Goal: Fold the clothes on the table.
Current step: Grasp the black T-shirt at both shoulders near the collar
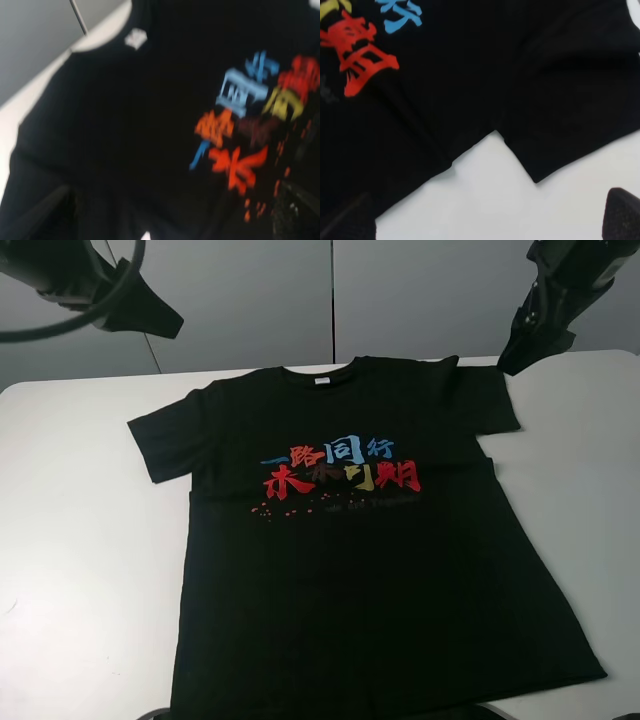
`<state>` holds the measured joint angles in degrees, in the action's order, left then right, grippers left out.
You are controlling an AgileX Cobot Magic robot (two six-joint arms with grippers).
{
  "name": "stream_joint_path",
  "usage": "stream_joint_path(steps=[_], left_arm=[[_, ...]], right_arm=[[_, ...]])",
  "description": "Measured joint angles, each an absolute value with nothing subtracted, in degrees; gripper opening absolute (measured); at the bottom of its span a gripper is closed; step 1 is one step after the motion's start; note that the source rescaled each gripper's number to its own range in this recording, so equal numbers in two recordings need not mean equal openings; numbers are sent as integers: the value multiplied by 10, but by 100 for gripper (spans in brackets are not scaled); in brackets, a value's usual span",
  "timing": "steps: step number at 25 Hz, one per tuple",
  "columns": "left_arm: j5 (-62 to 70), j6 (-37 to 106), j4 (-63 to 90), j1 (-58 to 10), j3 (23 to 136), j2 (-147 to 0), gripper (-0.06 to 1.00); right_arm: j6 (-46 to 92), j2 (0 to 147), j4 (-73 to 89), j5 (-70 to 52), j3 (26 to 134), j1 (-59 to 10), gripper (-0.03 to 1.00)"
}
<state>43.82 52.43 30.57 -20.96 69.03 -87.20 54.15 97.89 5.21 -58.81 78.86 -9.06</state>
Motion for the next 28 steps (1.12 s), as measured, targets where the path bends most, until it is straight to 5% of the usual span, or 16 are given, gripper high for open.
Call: stream_joint_path(steps=[16, 28], left_arm=[[437, 385, -35, -335, 699, -1028, 100], [437, 349, -58, -345, 699, -1113, 100]], right_arm=[[644, 1131, 38, -567, 790, -95, 100], [655, 1195, 6, -528, 790, -137, 99]])
